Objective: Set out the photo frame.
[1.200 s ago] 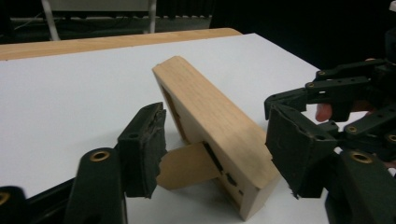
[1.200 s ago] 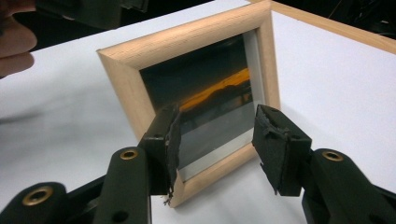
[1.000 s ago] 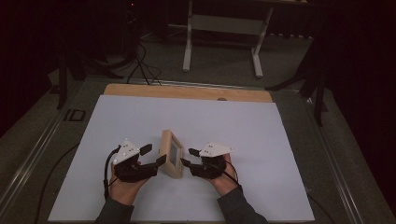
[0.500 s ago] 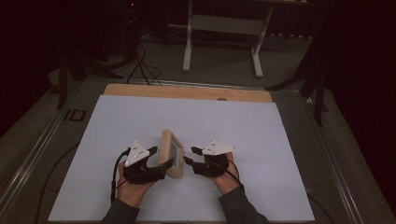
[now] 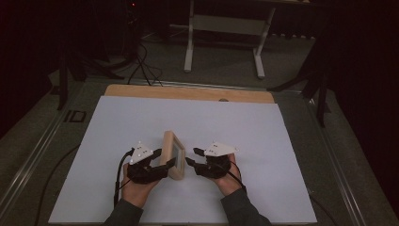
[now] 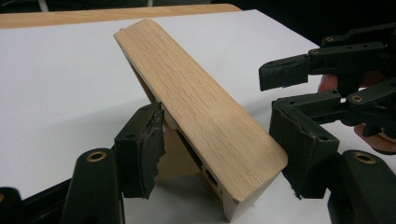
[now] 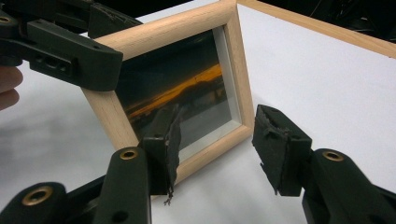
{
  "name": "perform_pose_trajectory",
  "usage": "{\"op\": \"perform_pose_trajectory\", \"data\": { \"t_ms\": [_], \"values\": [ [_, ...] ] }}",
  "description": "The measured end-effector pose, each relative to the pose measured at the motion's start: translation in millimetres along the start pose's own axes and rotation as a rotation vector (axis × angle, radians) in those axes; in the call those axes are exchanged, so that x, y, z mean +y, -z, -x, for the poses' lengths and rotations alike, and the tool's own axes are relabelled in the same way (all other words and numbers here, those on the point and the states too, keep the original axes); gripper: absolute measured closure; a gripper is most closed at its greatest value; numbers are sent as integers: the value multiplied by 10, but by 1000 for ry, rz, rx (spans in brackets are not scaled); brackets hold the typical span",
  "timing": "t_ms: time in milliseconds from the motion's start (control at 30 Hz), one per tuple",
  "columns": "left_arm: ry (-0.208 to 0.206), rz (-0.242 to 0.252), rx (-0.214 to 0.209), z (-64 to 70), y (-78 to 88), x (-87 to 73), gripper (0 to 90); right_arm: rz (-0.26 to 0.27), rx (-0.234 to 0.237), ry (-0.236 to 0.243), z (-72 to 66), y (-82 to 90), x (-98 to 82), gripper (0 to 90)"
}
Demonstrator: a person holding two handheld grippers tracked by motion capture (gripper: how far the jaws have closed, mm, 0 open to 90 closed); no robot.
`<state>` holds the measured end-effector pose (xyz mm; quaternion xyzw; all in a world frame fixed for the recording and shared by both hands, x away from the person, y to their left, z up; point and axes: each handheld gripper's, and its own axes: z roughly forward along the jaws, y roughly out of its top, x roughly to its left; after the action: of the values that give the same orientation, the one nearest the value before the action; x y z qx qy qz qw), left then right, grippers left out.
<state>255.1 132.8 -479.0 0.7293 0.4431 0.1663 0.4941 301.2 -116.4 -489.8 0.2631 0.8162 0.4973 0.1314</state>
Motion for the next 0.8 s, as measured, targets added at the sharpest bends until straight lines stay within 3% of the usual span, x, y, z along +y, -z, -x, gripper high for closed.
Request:
{"op": "perform_pose_trajectory", "data": {
  "t_ms": [333,800],
  "values": [
    [23,-3,-13,-29,11,-3,424,1,-1,0,3,2,-1,506],
    [0,0,-30,-3,13,-2,580,24,-15,-5,23,45,15,509]
  ]
}}
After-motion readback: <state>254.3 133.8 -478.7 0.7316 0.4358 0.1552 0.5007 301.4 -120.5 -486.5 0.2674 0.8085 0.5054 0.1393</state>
